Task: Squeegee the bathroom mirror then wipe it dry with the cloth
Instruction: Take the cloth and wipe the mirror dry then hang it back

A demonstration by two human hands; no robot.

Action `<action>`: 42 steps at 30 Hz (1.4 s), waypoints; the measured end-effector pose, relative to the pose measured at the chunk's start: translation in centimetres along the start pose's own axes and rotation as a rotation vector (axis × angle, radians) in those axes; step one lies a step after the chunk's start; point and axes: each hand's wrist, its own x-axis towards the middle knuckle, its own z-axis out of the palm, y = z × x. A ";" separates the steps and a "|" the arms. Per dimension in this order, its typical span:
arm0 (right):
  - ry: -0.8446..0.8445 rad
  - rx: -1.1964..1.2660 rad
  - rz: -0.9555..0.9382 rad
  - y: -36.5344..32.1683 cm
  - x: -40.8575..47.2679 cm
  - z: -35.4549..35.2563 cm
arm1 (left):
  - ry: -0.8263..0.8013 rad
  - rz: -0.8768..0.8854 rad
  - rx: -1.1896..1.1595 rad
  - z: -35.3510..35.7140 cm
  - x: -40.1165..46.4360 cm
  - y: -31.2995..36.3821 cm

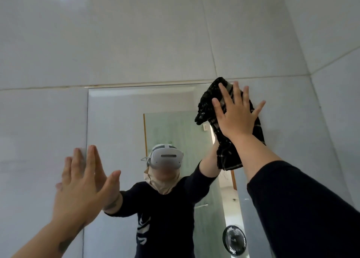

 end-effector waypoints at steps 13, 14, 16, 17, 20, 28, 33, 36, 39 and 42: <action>0.025 0.031 -0.119 -5.2 -7.3 1.3 | -0.027 -0.011 -0.036 -0.2 0.4 -0.2; 0.020 0.035 -0.159 -6.3 -7.4 1.3 | -0.027 0.009 -0.036 -0.1 0.6 -0.6; 0.006 0.040 -0.227 -8.5 -7.5 1.4 | -0.039 0.048 -0.086 -0.5 0.6 -1.0; 0.002 0.046 -0.253 -9.6 -7.6 1.5 | -0.052 0.055 -0.139 -0.7 0.6 -1.1; -0.005 0.058 -0.356 -13.1 -8.0 1.7 | -0.032 0.093 -0.183 -1.8 0.2 -0.7; -0.048 0.060 -0.629 -20.8 -12.6 2.5 | -0.097 -0.024 -0.186 -4.1 -2.1 -2.7; -0.084 0.026 -0.669 -19.7 -15.1 2.7 | -0.189 0.050 -0.045 -2.8 -5.1 -3.2; -0.117 0.007 -0.705 -17.5 -15.7 2.6 | -0.253 0.074 0.034 -2.2 -6.1 -2.9; -0.127 -0.020 -0.688 -14.9 -16.1 2.4 | -0.276 0.081 0.087 -2.3 -6.4 -2.7; -0.137 -0.031 -0.656 -11.8 -16.1 2.2 | -0.304 0.091 0.202 -2.5 -6.1 -2.8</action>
